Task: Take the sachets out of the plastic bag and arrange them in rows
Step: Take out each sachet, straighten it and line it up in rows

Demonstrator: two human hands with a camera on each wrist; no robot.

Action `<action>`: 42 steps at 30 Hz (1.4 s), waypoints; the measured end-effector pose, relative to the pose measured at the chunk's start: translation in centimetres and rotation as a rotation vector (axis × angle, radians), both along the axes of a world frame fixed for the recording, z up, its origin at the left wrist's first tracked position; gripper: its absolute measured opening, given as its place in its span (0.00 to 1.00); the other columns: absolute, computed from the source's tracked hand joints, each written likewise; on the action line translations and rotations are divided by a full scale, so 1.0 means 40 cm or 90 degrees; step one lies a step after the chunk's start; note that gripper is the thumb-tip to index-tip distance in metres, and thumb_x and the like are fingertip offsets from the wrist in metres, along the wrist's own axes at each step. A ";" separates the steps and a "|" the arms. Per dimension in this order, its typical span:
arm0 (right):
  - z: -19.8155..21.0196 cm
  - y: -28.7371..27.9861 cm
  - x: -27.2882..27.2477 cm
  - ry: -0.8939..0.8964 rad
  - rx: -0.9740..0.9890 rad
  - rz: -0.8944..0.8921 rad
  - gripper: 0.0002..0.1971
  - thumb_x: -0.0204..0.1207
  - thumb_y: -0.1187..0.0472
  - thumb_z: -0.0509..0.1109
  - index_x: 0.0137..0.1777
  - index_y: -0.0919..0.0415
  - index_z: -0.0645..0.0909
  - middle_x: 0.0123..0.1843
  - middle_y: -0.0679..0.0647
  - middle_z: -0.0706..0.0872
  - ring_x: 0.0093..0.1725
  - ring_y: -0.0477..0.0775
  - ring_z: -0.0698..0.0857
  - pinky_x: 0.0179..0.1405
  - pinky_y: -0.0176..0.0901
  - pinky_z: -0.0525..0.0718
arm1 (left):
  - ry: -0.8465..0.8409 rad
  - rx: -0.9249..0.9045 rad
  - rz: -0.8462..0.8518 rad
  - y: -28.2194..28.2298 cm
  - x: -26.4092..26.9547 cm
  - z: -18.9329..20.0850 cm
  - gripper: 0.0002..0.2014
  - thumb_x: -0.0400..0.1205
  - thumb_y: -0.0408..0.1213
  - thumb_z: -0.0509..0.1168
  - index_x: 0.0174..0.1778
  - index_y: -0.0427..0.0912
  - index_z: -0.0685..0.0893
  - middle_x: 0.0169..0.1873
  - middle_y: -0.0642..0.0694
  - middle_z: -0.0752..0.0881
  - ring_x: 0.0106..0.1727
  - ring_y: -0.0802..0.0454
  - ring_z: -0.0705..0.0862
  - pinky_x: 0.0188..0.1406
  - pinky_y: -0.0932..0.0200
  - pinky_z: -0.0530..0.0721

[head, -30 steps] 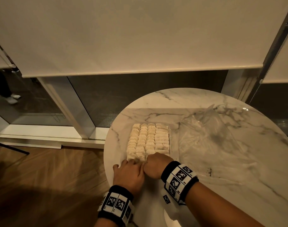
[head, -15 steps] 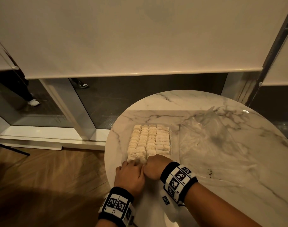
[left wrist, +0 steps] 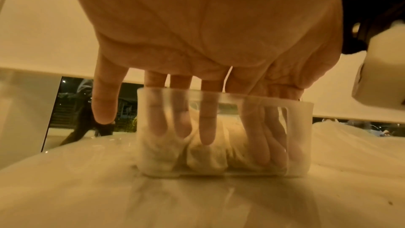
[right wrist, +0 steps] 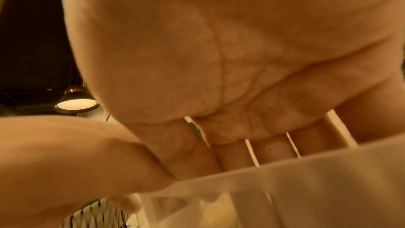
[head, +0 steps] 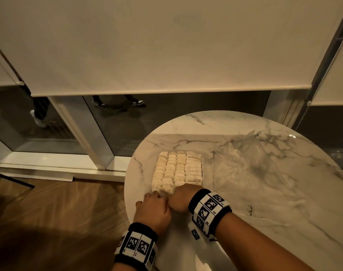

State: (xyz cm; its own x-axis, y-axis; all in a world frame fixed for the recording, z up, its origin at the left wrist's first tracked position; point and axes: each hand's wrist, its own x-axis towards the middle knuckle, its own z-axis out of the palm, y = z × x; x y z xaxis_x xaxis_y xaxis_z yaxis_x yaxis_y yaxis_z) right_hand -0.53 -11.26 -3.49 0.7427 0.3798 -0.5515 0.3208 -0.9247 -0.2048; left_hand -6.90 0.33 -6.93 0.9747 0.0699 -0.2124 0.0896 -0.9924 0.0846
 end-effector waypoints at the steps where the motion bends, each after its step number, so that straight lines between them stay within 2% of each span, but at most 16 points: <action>1: -0.001 0.003 0.002 -0.002 -0.001 0.004 0.28 0.83 0.46 0.51 0.76 0.60 0.74 0.74 0.61 0.80 0.71 0.61 0.80 0.72 0.55 0.77 | -0.022 0.019 0.000 0.000 -0.001 0.007 0.19 0.86 0.47 0.50 0.69 0.49 0.77 0.65 0.47 0.79 0.65 0.46 0.76 0.62 0.44 0.75; 5: 0.011 0.001 -0.002 -0.003 -0.005 0.010 0.28 0.86 0.46 0.49 0.77 0.62 0.74 0.76 0.61 0.78 0.74 0.62 0.78 0.75 0.56 0.75 | -0.103 0.047 0.006 0.002 0.002 0.025 0.17 0.85 0.48 0.51 0.62 0.50 0.81 0.60 0.49 0.80 0.62 0.49 0.77 0.59 0.47 0.75; 8: 0.014 0.000 -0.002 -0.017 -0.010 0.020 0.28 0.87 0.45 0.50 0.77 0.61 0.74 0.77 0.60 0.78 0.74 0.62 0.78 0.74 0.56 0.76 | -0.165 0.002 0.037 0.015 0.027 0.021 0.16 0.85 0.45 0.54 0.68 0.52 0.77 0.65 0.50 0.77 0.65 0.49 0.76 0.62 0.48 0.77; 10: 0.014 -0.002 -0.001 -0.018 -0.012 0.018 0.27 0.86 0.45 0.51 0.77 0.61 0.74 0.77 0.60 0.77 0.74 0.62 0.78 0.74 0.56 0.75 | -0.180 0.019 0.036 0.032 0.050 0.019 0.19 0.84 0.45 0.57 0.73 0.57 0.75 0.69 0.52 0.74 0.69 0.49 0.73 0.64 0.47 0.76; 12: 0.017 -0.005 -0.002 -0.015 -0.013 0.018 0.27 0.86 0.47 0.51 0.79 0.61 0.72 0.79 0.60 0.76 0.76 0.62 0.76 0.76 0.56 0.74 | -0.168 0.064 0.023 0.046 0.073 0.020 0.19 0.84 0.46 0.59 0.71 0.61 0.77 0.71 0.54 0.74 0.72 0.50 0.71 0.66 0.46 0.74; 15: 0.020 -0.010 -0.001 -0.020 -0.010 0.017 0.27 0.84 0.46 0.53 0.77 0.59 0.74 0.77 0.61 0.77 0.74 0.62 0.77 0.74 0.54 0.75 | -0.150 0.104 0.010 0.061 0.097 0.028 0.14 0.84 0.49 0.60 0.64 0.61 0.84 0.71 0.56 0.76 0.72 0.50 0.71 0.65 0.46 0.72; 20: 0.009 -0.010 0.001 -0.022 -0.008 0.009 0.28 0.83 0.44 0.54 0.76 0.59 0.75 0.76 0.61 0.78 0.72 0.63 0.78 0.72 0.55 0.77 | -0.131 0.093 -0.010 0.080 0.105 0.027 0.15 0.84 0.54 0.61 0.65 0.62 0.83 0.73 0.56 0.73 0.74 0.51 0.68 0.69 0.44 0.70; 22: 0.006 -0.011 -0.001 -0.030 -0.002 0.005 0.28 0.83 0.43 0.54 0.77 0.59 0.74 0.77 0.62 0.77 0.73 0.63 0.78 0.73 0.55 0.76 | -0.124 0.090 -0.015 0.081 0.106 0.031 0.14 0.84 0.54 0.62 0.63 0.62 0.85 0.73 0.57 0.73 0.75 0.51 0.67 0.69 0.44 0.69; 27: 0.007 -0.012 -0.006 -0.040 0.007 0.002 0.26 0.83 0.44 0.55 0.73 0.58 0.77 0.73 0.60 0.81 0.70 0.62 0.81 0.68 0.52 0.78 | -0.122 0.127 0.012 0.082 0.109 0.041 0.12 0.81 0.49 0.65 0.58 0.59 0.89 0.76 0.55 0.70 0.77 0.50 0.63 0.72 0.43 0.67; 32: 0.011 -0.014 -0.008 -0.042 0.001 0.008 0.24 0.84 0.46 0.56 0.72 0.58 0.78 0.72 0.59 0.82 0.68 0.61 0.82 0.66 0.51 0.79 | -0.090 0.155 0.045 0.071 0.109 0.053 0.15 0.77 0.45 0.67 0.59 0.52 0.89 0.81 0.52 0.66 0.81 0.48 0.59 0.76 0.40 0.62; 35: 0.009 -0.013 -0.010 -0.046 0.005 0.010 0.24 0.84 0.45 0.57 0.71 0.58 0.78 0.71 0.59 0.82 0.69 0.61 0.82 0.66 0.51 0.79 | -0.143 0.102 0.027 0.066 0.102 0.048 0.20 0.75 0.42 0.66 0.64 0.54 0.86 0.79 0.52 0.68 0.81 0.50 0.61 0.77 0.46 0.61; 37: 0.011 -0.013 -0.010 -0.049 0.007 0.011 0.25 0.84 0.44 0.58 0.73 0.58 0.77 0.73 0.58 0.81 0.70 0.61 0.81 0.68 0.52 0.78 | -0.168 0.068 -0.007 0.054 0.099 0.043 0.21 0.75 0.45 0.64 0.65 0.57 0.85 0.77 0.54 0.70 0.81 0.51 0.62 0.78 0.45 0.60; 39: 0.016 -0.014 -0.013 -0.049 0.004 0.018 0.26 0.84 0.43 0.59 0.74 0.58 0.76 0.74 0.58 0.81 0.71 0.61 0.80 0.70 0.53 0.78 | -0.138 0.072 -0.033 0.042 0.097 0.038 0.19 0.76 0.48 0.62 0.63 0.59 0.86 0.78 0.53 0.69 0.82 0.50 0.59 0.79 0.41 0.57; 42: 0.020 -0.015 -0.014 -0.051 0.002 0.019 0.25 0.85 0.46 0.56 0.74 0.59 0.76 0.74 0.59 0.80 0.71 0.61 0.80 0.71 0.53 0.78 | -0.100 0.096 -0.019 0.039 0.098 0.035 0.16 0.77 0.47 0.63 0.60 0.58 0.88 0.79 0.53 0.68 0.83 0.50 0.57 0.80 0.38 0.55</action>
